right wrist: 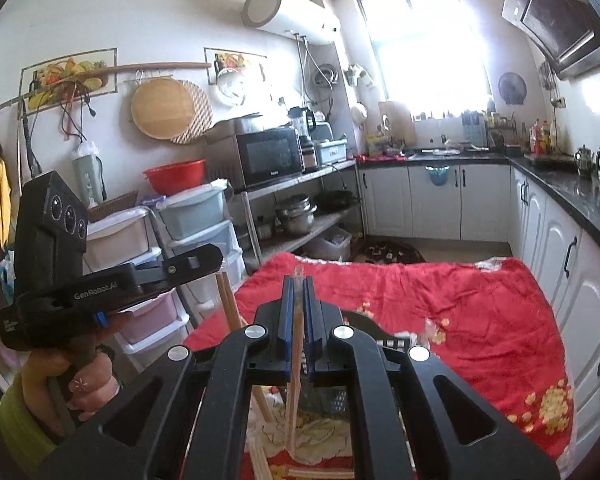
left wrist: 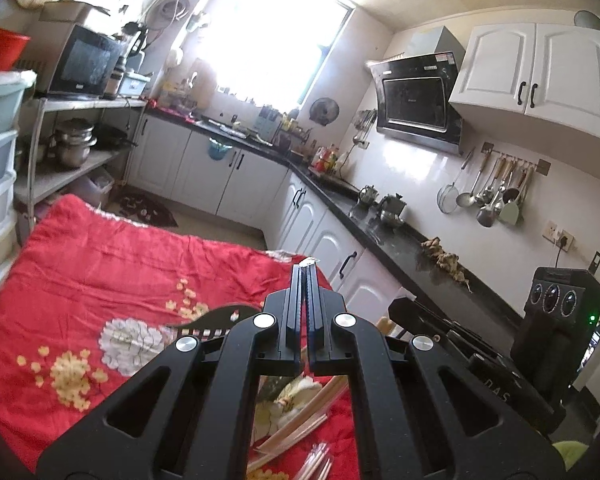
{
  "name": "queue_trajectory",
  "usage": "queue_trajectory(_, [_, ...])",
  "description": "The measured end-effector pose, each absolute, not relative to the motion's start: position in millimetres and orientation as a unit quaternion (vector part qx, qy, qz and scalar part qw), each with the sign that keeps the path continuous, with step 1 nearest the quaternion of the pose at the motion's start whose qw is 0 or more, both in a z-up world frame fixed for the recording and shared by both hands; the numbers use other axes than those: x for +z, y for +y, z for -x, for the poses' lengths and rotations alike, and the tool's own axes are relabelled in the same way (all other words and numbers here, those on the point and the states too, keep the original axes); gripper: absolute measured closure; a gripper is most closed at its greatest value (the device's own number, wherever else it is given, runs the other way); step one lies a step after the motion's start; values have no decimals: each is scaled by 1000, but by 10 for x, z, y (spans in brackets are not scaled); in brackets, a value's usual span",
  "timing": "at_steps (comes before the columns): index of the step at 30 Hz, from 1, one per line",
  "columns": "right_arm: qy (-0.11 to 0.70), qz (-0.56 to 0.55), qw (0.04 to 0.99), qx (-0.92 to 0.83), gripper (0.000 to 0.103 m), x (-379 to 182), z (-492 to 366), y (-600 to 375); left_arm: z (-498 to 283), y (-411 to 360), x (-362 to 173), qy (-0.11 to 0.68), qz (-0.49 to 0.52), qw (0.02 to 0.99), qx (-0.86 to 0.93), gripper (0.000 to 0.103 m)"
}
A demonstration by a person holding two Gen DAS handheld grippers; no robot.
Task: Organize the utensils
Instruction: 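Lift both held chopsticks upright and carry them above the caddy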
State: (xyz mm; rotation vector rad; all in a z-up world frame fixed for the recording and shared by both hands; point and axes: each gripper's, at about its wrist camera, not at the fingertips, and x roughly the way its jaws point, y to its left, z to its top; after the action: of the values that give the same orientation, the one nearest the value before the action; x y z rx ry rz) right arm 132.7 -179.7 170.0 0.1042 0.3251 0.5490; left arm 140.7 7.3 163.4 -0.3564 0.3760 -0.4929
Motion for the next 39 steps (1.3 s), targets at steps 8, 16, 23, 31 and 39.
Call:
queue_trajectory(8, [139, -50, 952, 268, 98, 1893, -1366, -1782, -1441, 52, 1859, 160, 169, 942, -243, 103])
queue_trajectory(16, [113, -55, 958, 257, 98, 2079, -1492, -1769, -1531, 56, 2025, 139, 168, 949, -228, 103])
queue_trajectory(23, [98, -62, 965, 234, 98, 2189, -1687, -1803, -1687, 48, 2114, 121, 163, 957, -207, 103])
queue_trajectory(31, [90, -69, 970, 217, 98, 2135, -1866, -1848, -1848, 36, 2033, 107, 156, 964, -185, 103])
queue_trajectory(39, [85, -64, 974, 201, 98, 1947, -2004, -1816, -2003, 55, 1844, 115, 161, 963, -181, 103])
